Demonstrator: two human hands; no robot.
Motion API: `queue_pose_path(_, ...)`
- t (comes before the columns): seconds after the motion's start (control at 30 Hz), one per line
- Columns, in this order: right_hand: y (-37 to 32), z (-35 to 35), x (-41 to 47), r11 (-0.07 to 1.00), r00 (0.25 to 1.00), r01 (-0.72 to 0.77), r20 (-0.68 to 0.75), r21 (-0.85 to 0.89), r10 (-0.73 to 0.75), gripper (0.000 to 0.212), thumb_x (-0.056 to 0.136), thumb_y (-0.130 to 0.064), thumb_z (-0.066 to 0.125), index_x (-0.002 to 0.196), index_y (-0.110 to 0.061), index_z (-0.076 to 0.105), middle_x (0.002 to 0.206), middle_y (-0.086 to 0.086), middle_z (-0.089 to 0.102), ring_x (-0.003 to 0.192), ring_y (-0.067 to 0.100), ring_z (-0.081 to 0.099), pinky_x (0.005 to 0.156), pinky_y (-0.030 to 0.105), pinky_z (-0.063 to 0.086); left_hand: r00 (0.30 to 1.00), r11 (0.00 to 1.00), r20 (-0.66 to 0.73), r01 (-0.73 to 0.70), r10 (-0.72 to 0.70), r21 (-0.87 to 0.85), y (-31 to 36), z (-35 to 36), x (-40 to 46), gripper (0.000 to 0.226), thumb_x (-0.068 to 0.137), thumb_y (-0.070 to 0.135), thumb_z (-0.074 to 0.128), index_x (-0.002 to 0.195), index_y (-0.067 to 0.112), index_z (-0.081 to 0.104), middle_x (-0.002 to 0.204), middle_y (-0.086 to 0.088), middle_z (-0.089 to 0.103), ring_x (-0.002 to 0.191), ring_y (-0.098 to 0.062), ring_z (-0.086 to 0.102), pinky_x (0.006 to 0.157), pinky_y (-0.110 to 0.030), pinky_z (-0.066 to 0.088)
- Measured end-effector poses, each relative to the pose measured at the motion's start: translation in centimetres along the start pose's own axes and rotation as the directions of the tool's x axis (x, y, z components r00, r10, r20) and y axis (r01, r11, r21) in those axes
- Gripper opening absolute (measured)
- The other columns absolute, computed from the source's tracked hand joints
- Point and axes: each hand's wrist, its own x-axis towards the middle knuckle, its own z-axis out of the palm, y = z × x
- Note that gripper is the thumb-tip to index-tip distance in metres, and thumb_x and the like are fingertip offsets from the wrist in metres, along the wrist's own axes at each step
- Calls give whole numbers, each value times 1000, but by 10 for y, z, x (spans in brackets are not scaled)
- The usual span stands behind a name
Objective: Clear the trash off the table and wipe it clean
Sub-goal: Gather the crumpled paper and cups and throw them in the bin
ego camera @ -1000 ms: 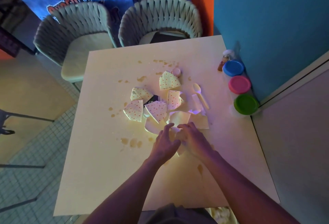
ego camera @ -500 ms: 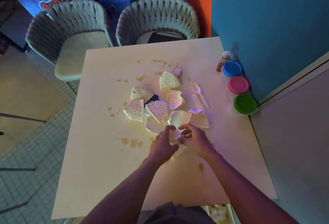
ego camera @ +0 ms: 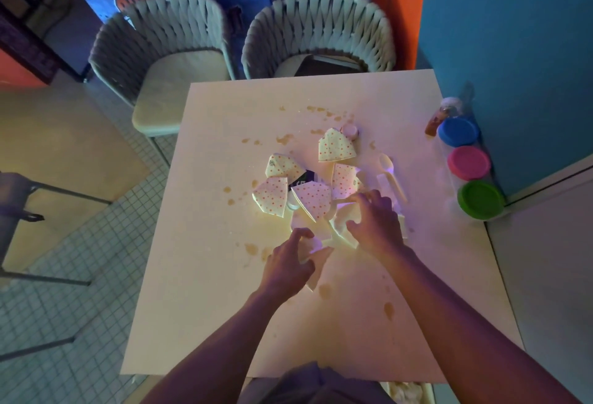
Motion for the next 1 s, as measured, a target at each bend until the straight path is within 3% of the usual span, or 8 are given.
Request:
queue_pose_path(0.07, -3, 4, 8, 991, 994, 34, 107, -129, -20, 59, 83, -33, 69, 138, -31, 47, 139, 0, 44, 127, 27, 43, 95, 42, 44, 1000, 1000, -4, -4, 4, -7, -3, -5, 0, 45, 78, 38, 61, 120, 43, 46, 106, 6, 67, 83, -27, 61, 75, -39, 55)
queue_pose_path(0.17, -9, 12, 16, 961, 983, 93, 176, -259, -48, 60, 88, -36, 63, 142, -33, 38, 142, -1, 43, 131, 26, 38, 99, 46, 39, 1000, 1000, -18, 11, -11, 5, -11, -12, 4, 47, 82, 24, 61, 121, 44, 44, 104, 8, 64, 85, -29, 61, 77, -40, 55)
queue_pose_path(0.43, -19, 13, 20, 908, 984, 104, 177, -406, -34, 47, 88, -19, 57, 134, -28, 49, 125, -2, 59, 118, 24, 52, 91, 39, 37, 999, 1000, -47, 25, -25, 10, -26, -23, 13, 45, 86, 15, 55, 120, 43, 44, 107, 6, 68, 89, -31, 64, 78, -42, 54)
queue_pose_path(0.6, -17, -12, 35, 996, 928, -32, 368, -85, 61, 42, 86, -11, 63, 124, -28, 63, 115, 7, 68, 98, 27, 66, 78, 32, 54, 996, 998, -73, 51, -55, -44, -36, -25, 19, 37, 87, 17, 56, 112, 44, 48, 91, 9, 67, 79, -31, 61, 69, -38, 52)
queue_pose_path(0.7, -22, -28, 50, 985, 883, -113, 468, 128, 40, 48, 81, -11, 73, 128, -24, 66, 117, 7, 67, 98, 23, 64, 80, 32, 53, 994, 993, -71, 72, -79, -90, -41, -28, 22, 31, 88, 23, 58, 107, 45, 50, 84, 10, 67, 73, -26, 62, 66, -40, 55)
queue_pose_path(0.83, -38, -28, 62, 856, 890, -237, 457, 460, 1, 45, 83, -15, 76, 127, -23, 65, 117, 5, 65, 97, 19, 62, 77, 28, 48, 995, 987, -55, 76, -85, -144, -47, -31, 20, 26, 89, 29, 61, 106, 46, 51, 85, 11, 68, 75, -25, 65, 65, -47, 59)
queue_pose_path(0.93, -49, -13, 70, 758, 904, -314, 424, 572, 54, 43, 85, -14, 75, 126, -23, 65, 117, 6, 64, 96, 19, 62, 72, 27, 49, 992, 975, -49, 104, -116, -197, -51, -36, 19, 25, 88, 34, 62, 107, 46, 52, 91, 7, 69, 79, -26, 67, 62, -51, 60)
queue_pose_path(1.0, -55, -1, 75, 710, 907, -357, 407, 607, 109, 43, 85, -13, 75, 125, -21, 65, 118, 8, 65, 100, 22, 63, 77, 32, 53, 991, 971, -45, 117, -129, -208, -55, -40, 19, 26, 86, 37, 62, 108, 47, 52, 94, 6, 69, 81, -27, 68, 62, -52, 60)
